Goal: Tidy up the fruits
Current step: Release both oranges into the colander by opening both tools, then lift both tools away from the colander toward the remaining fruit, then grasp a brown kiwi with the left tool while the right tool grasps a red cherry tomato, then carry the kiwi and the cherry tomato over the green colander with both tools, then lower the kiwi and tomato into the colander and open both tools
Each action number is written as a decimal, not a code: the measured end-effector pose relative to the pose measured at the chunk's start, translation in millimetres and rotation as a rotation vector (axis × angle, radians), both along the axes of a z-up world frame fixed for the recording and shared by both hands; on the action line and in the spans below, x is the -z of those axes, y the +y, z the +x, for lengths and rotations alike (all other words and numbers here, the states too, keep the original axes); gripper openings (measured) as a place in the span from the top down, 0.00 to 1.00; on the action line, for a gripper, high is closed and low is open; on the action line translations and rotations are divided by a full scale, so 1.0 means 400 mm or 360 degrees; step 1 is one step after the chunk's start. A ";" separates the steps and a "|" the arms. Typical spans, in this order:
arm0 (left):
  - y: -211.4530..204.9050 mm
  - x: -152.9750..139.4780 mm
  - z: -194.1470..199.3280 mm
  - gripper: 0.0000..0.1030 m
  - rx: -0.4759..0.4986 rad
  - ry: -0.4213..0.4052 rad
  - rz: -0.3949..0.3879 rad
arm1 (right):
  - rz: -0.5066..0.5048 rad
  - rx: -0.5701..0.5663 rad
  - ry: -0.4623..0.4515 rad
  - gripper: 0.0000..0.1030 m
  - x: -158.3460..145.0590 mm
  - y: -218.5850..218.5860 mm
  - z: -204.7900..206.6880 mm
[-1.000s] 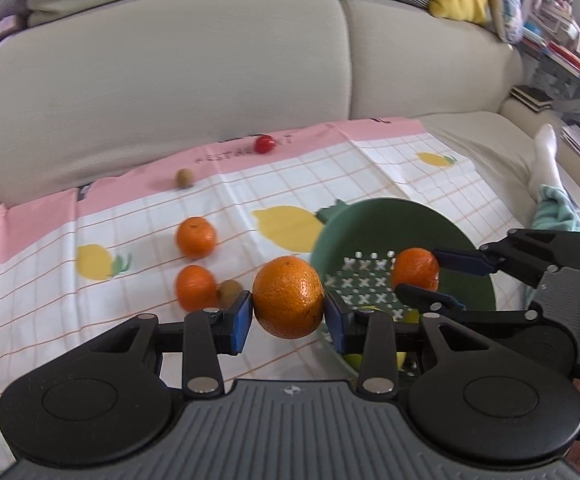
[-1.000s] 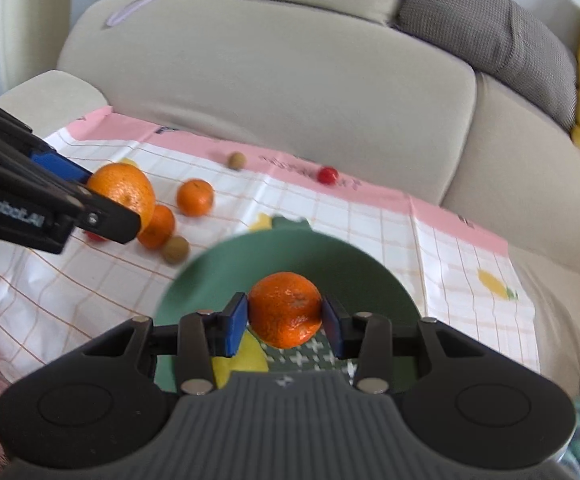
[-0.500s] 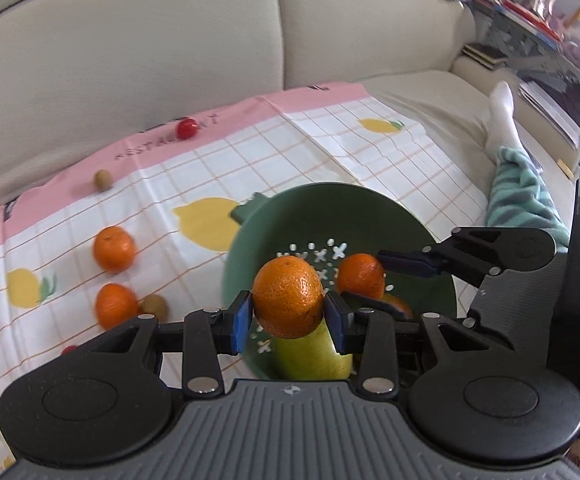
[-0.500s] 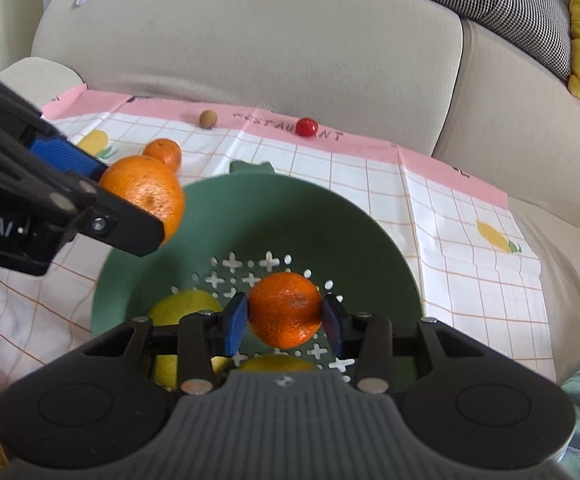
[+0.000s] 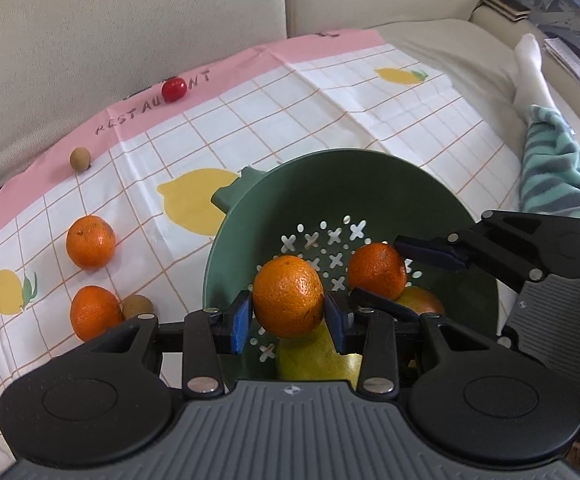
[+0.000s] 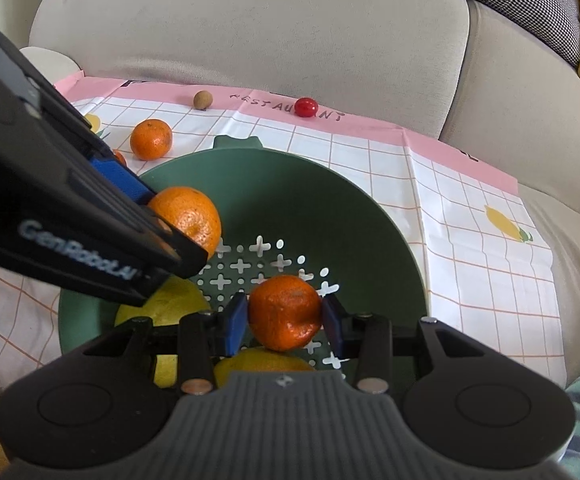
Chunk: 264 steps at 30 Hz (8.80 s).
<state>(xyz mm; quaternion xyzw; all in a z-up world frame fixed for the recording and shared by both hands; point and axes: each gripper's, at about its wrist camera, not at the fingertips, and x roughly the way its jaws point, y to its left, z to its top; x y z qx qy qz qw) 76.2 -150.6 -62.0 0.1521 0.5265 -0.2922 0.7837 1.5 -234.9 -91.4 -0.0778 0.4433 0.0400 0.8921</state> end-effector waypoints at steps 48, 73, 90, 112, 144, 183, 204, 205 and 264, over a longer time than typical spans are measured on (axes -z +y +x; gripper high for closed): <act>0.127 -0.148 -0.062 0.40 -0.0189 -0.0344 -0.0051 | 0.0052 0.0120 -0.0166 0.21 -0.086 0.028 -0.040; 0.374 -0.117 0.082 0.40 -0.0537 -0.0288 -0.0249 | 0.0222 0.0003 -0.0127 0.22 -0.156 0.092 0.125; 0.315 -0.072 0.286 0.51 -0.0388 -0.0358 -0.0213 | 0.0498 0.0105 0.0030 0.48 -0.141 -0.031 0.439; 0.258 0.125 0.525 0.60 -0.0208 -0.0229 -0.0158 | 0.0534 0.0361 0.0202 0.62 0.070 -0.105 0.803; 0.224 0.160 0.529 0.74 -0.0268 -0.0211 -0.0109 | 0.0497 0.0319 0.0244 0.76 0.141 -0.059 0.845; 0.281 -0.184 -0.048 0.74 -0.0345 -0.0387 -0.0246 | 0.0767 0.0267 0.0003 0.76 -0.156 0.011 0.075; 0.148 -0.136 -0.150 0.74 -0.0041 -0.0211 -0.0326 | 0.0200 0.0128 -0.0080 0.76 -0.102 -0.006 -0.099; 0.147 -0.132 -0.149 0.74 -0.0035 -0.0206 -0.0325 | 0.0180 0.0116 -0.0082 0.76 -0.100 -0.004 -0.098; 0.073 -0.051 -0.037 0.68 0.0020 -0.0112 -0.0104 | 0.0387 0.0188 0.0097 0.74 -0.010 -0.043 -0.014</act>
